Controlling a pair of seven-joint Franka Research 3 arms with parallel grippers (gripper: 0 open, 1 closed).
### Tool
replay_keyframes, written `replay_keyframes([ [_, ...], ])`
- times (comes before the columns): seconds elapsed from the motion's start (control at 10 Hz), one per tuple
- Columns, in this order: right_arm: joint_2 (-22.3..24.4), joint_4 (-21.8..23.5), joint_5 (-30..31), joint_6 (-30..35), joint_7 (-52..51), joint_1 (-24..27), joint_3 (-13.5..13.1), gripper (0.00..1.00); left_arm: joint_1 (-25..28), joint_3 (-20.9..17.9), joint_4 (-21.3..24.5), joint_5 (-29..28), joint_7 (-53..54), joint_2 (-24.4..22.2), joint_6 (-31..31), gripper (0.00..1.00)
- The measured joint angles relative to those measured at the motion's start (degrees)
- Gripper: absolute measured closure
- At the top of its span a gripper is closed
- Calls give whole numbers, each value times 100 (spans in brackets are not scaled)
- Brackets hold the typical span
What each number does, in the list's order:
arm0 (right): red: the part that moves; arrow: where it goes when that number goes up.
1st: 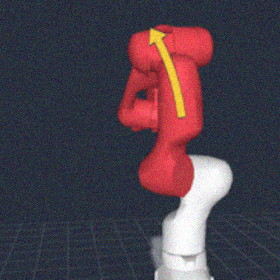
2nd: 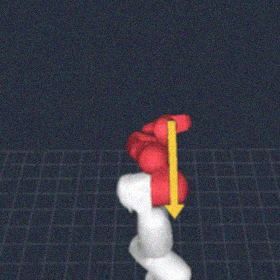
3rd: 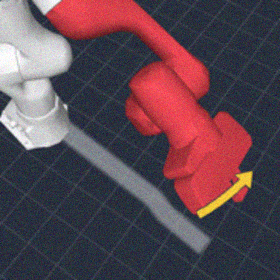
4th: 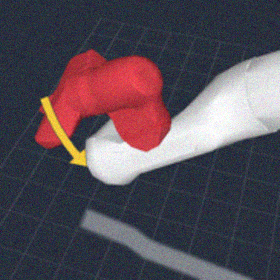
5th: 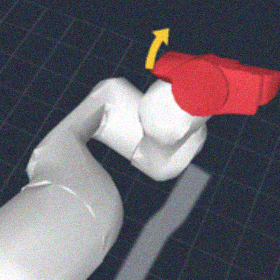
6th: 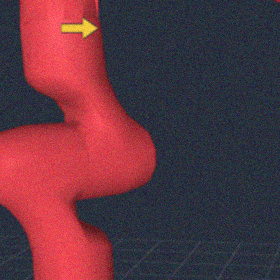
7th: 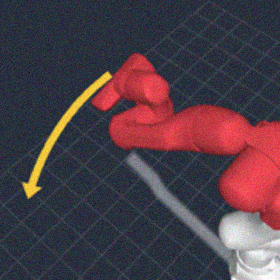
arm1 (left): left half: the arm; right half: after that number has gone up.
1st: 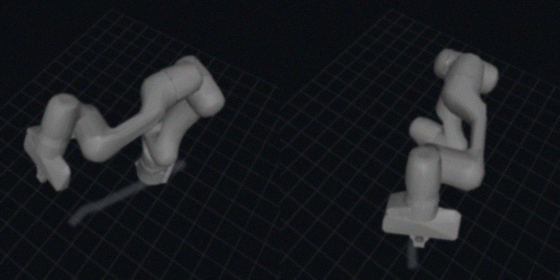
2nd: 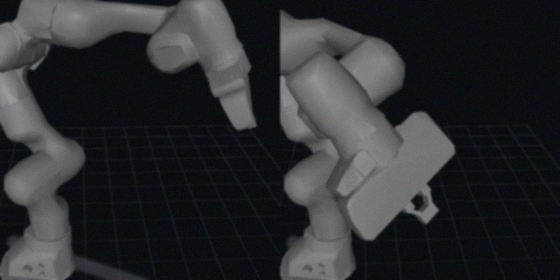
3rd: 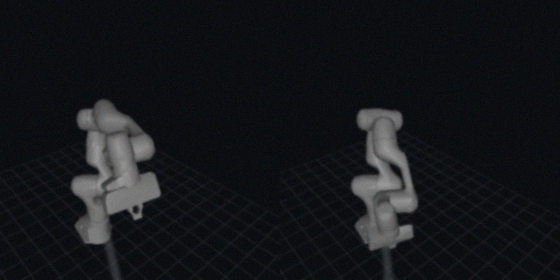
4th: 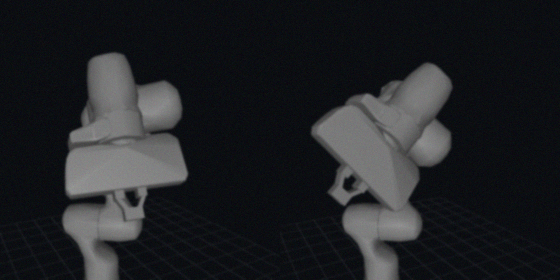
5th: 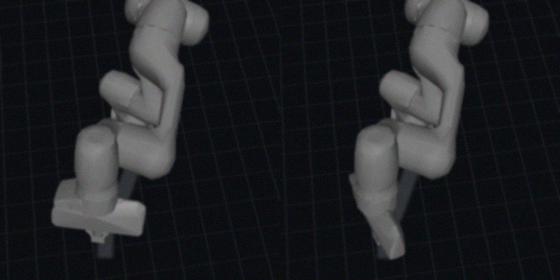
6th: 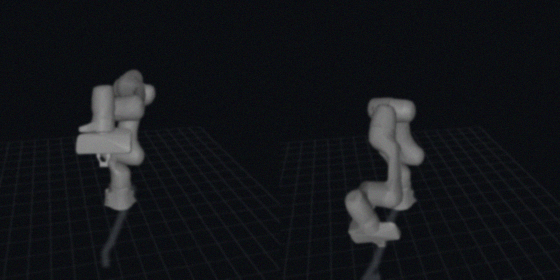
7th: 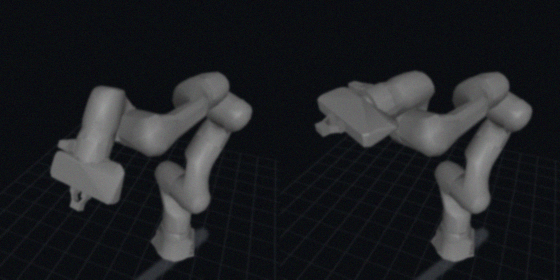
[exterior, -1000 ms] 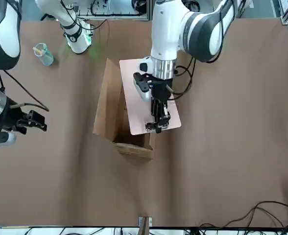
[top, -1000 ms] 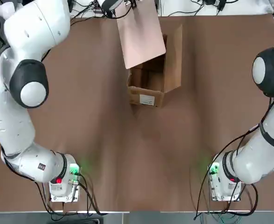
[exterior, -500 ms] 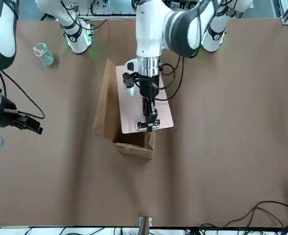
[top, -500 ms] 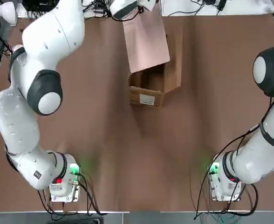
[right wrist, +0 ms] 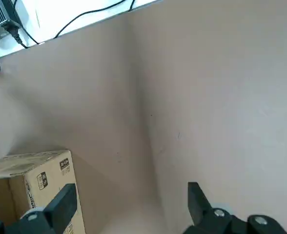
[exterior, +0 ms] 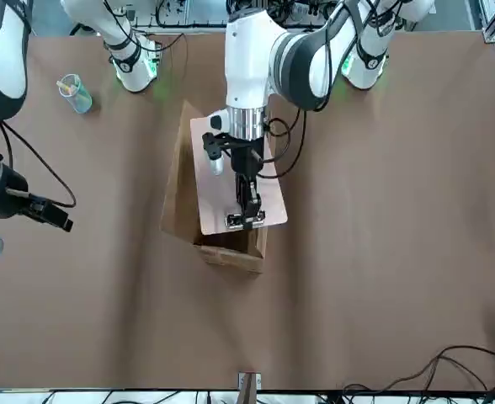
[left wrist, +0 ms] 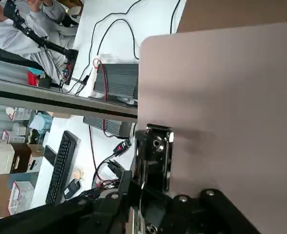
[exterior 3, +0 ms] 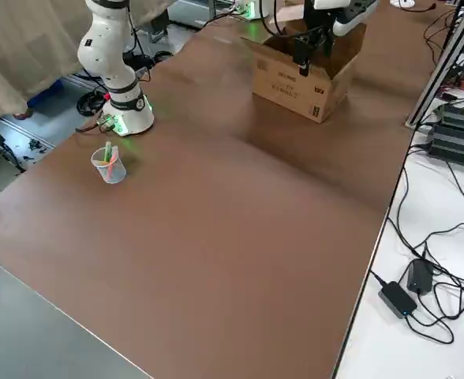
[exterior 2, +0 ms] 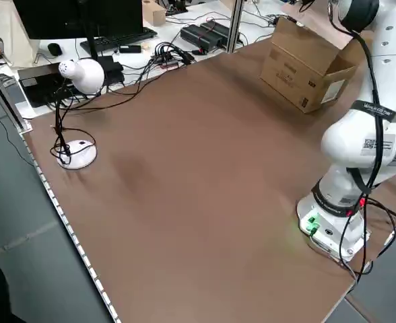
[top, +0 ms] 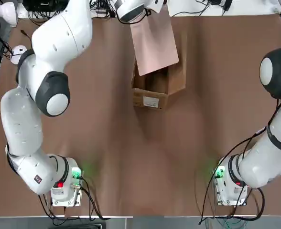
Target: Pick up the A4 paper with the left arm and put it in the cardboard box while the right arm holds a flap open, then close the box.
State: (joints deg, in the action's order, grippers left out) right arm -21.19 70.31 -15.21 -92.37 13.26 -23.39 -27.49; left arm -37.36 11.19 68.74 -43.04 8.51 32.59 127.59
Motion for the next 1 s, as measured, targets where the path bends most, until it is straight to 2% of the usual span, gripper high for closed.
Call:
replay_keyframes([
  [0.7, 0, 0, 0, 2, 23, 0, -10, 0, -136, -163, -146, -1, 173, 193, 220, 97],
  [1.0, 0, 0, 0, 2, 81, 1, -15, 0, -523, -587, -258, -1, 430, 227, 232, 97],
])
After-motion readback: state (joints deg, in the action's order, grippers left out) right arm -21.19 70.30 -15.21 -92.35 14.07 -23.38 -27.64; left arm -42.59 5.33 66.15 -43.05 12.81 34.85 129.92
